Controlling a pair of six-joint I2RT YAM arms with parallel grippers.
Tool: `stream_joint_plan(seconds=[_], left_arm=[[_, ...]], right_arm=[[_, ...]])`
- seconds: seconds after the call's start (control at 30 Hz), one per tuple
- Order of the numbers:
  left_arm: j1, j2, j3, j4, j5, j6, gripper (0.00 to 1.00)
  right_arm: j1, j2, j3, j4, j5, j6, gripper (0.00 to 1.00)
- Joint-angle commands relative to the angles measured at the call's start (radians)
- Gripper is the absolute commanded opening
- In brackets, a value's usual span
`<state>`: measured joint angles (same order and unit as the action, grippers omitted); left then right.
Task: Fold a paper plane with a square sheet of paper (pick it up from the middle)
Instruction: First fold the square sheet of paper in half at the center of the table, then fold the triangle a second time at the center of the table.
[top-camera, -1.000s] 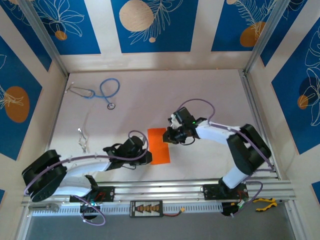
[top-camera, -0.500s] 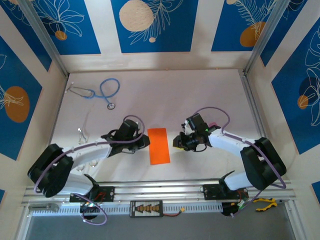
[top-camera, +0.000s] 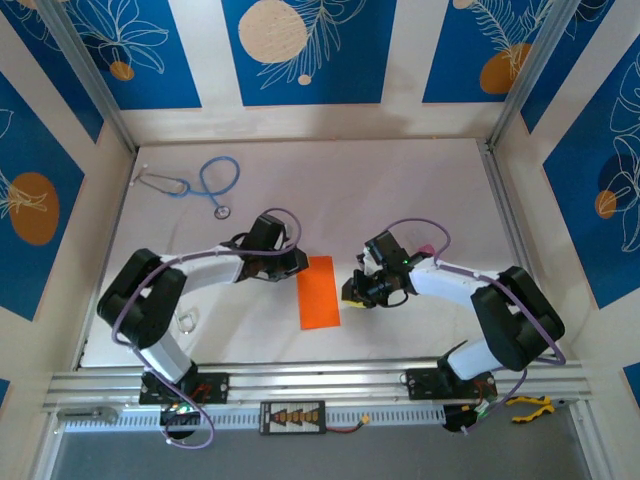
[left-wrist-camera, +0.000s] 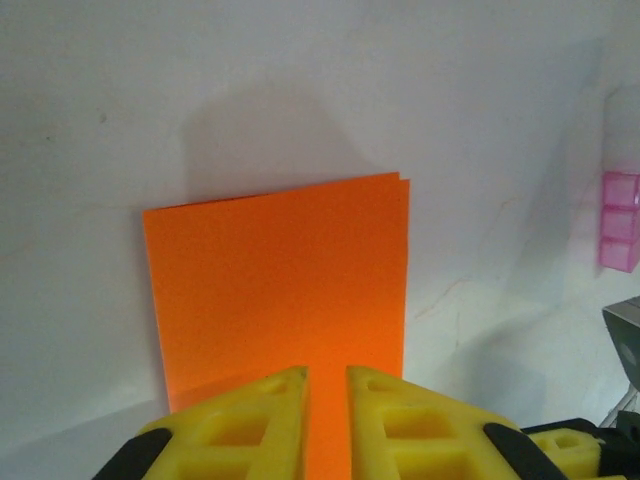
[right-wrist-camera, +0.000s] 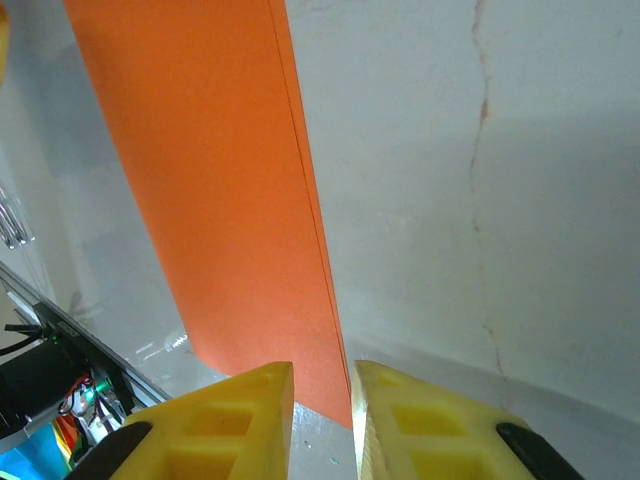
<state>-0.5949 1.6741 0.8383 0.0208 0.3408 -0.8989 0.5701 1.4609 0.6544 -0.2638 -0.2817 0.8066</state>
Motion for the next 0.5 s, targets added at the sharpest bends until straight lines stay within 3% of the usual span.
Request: stream_joint_plan(seconds=[0.0, 0.47], left_arm=[[0.019, 0.046, 0.05, 0.033, 0.043, 0.029, 0.16], [0.053, 0.146, -0.009, 0.082, 0.056, 0.028, 0.16]], right_arm=[[0.015, 0.021, 0.02, 0.0, -0.031, 0.014, 0.23], [0.081, 0.007, -0.035, 0.029, -0.03, 0.067, 0.3]])
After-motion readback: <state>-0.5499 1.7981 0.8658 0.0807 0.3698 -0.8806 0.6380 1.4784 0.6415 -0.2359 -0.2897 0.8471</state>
